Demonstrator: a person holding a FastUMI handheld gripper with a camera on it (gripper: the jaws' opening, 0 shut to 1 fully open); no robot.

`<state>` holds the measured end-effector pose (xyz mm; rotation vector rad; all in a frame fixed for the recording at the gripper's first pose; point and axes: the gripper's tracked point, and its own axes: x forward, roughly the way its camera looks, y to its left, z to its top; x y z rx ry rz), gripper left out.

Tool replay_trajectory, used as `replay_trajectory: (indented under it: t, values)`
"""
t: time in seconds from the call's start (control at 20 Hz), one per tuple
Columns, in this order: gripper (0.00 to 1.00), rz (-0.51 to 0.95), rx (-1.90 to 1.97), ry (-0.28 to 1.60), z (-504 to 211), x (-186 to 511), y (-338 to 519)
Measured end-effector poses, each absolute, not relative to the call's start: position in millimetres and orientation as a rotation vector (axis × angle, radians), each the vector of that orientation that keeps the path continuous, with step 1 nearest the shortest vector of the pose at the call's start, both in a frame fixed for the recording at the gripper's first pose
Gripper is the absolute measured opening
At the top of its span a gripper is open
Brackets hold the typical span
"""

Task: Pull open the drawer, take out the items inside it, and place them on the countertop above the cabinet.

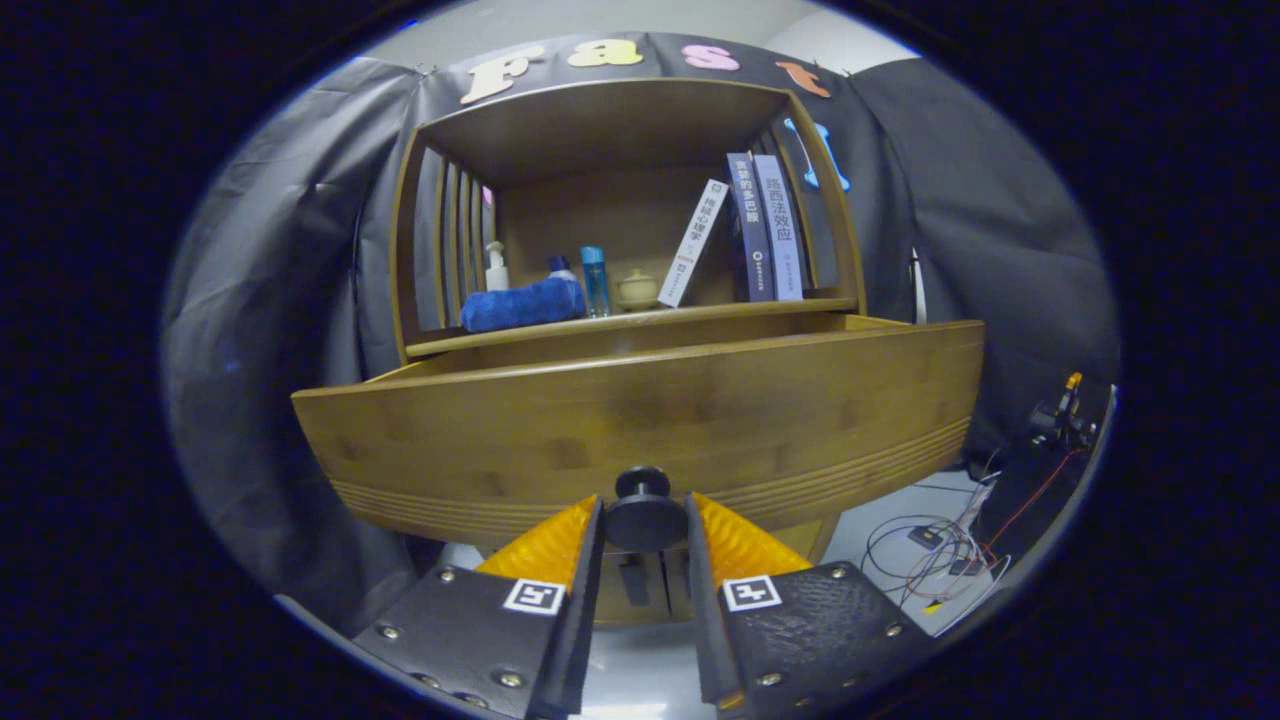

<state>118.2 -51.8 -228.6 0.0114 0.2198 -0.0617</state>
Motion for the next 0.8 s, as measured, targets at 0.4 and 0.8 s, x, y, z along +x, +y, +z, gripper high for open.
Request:
replay_trajectory:
  t: [0.4,0.8]
  values:
    - [0.31,-0.026,0.027,0.215,-228.3,114.3,-49.2]
    - [0.37,-0.041,0.058,0.262,-226.8,83.8,-49.2]
